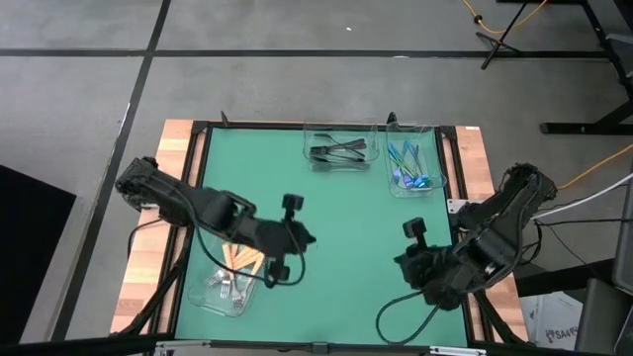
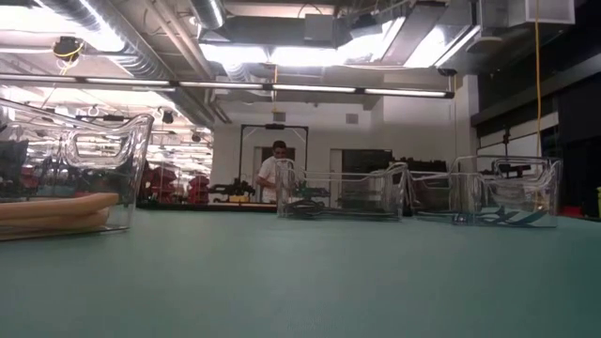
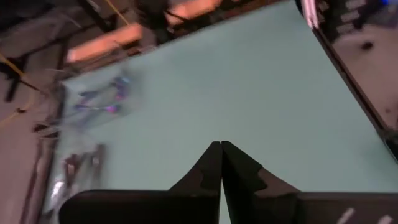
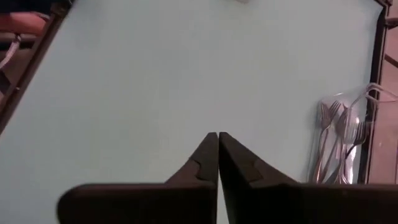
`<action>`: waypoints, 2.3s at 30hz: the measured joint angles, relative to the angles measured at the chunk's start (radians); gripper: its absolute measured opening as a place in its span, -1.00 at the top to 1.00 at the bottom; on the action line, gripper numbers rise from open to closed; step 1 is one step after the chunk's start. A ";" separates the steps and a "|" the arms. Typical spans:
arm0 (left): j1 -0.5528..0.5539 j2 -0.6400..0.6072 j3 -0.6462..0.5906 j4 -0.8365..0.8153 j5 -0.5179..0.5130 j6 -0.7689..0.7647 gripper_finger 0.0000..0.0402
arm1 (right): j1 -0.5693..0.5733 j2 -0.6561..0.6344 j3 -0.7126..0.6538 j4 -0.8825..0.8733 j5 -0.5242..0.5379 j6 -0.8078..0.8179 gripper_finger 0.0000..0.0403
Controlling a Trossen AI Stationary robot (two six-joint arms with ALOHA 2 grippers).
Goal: Sort silverware by color (type)
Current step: Return to Home Position
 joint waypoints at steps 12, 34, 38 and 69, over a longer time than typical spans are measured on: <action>0.013 -0.270 0.005 -0.101 -0.118 0.021 0.99 | 0.000 -0.209 0.000 -0.009 0.069 -0.077 0.91; 0.013 -0.963 -0.757 0.340 -0.137 0.026 0.99 | 0.000 -0.992 -0.729 0.569 0.156 -0.182 0.91; 0.013 -1.081 -0.903 0.454 -0.151 0.027 0.99 | 0.000 -1.150 -0.848 0.659 0.151 -0.188 0.91; 0.348 -1.420 -1.594 1.101 0.126 0.071 0.99 | 0.000 -1.513 -1.284 1.047 0.041 -0.403 0.91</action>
